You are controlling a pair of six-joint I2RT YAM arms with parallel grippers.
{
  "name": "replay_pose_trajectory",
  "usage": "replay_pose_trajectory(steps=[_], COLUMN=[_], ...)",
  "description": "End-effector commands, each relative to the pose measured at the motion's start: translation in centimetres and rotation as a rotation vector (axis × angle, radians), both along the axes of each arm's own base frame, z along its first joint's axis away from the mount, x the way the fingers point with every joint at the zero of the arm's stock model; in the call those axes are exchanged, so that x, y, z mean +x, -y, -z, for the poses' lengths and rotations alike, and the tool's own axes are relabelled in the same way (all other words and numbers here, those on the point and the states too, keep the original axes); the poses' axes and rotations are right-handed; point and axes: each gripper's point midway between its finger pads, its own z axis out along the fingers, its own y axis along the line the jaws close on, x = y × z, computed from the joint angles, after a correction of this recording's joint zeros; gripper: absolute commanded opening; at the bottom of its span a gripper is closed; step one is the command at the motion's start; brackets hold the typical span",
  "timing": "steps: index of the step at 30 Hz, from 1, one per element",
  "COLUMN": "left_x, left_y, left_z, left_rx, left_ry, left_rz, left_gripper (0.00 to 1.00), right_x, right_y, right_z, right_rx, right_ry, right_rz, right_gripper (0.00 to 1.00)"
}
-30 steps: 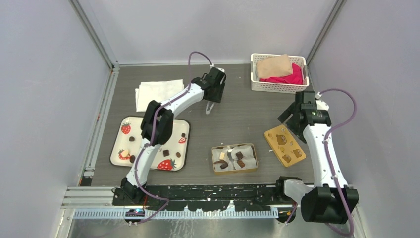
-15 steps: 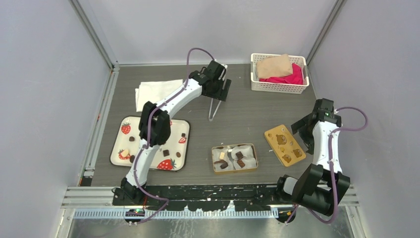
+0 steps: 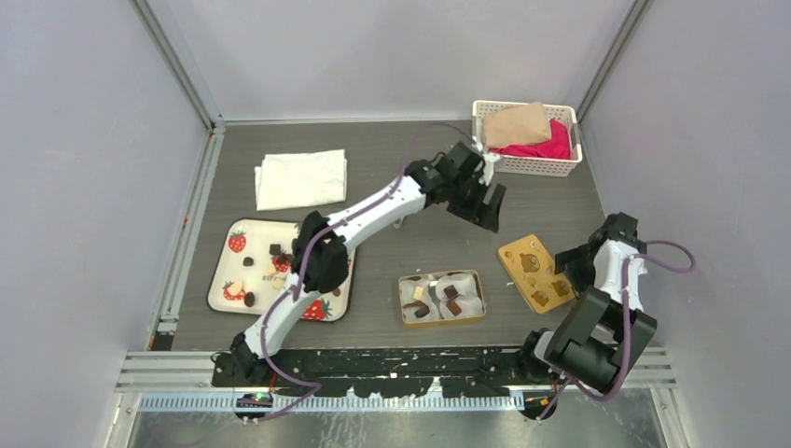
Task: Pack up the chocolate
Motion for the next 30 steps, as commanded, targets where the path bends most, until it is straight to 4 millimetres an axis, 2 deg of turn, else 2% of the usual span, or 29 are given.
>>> replay_pose_trajectory(steps=[1,3,7,11,13,16,19,21,23,25,30], left_x=[-1.5,-1.5,-1.5,-1.2,-1.1,-1.0,-0.4,0.2,0.8,1.1,1.1], left_y=[2.1,2.2,2.1,1.5,0.6,-1.2,-2.7,-3.3,-3.6,-3.8,-3.4], left_z=[3.1,4.0,5.0,5.9,6.6,7.1,7.6,7.4,7.1,6.9,6.5], left_rx=[-0.049,-0.040,-0.024,-0.001,0.032,0.070,0.090,0.084,0.080,0.084,0.066], left_ry=[-0.151,-0.163,-0.173,-0.180,-0.195,-0.205,-0.203,-0.211,-0.215,-0.212,-0.239], left_rz=[0.031,0.027,0.022,0.007,-0.007,-0.023,-0.057,-0.079,-0.097,-0.108,-0.132], left_gripper=[0.76,0.76,0.76,0.76,0.76,0.75,0.75,0.75,0.75,0.75,0.75], right_x=[0.5,1.8,3.8,5.5,6.5,8.1,9.4,10.0,10.1,9.9,10.0], right_y=[-0.2,-1.1,-1.6,-3.0,-4.0,-6.3,-9.8,-12.1,-13.4,-13.1,-8.1], right_z=[1.6,1.9,1.7,1.7,1.7,1.6,1.6,1.2,0.5,-0.7,-3.4], right_rx=[0.073,0.125,0.158,0.197,0.200,0.206,0.264,0.300,0.316,0.288,0.017], right_ry=[0.093,0.166,0.258,0.276,0.277,0.276,0.292,0.296,0.291,0.292,0.270], right_rz=[0.082,0.064,0.002,-0.086,-0.140,-0.227,-0.317,-0.386,-0.451,-0.493,-0.467], right_gripper=[1.00,1.00,0.99,0.98,0.99,0.98,0.99,0.99,0.99,0.99,1.00])
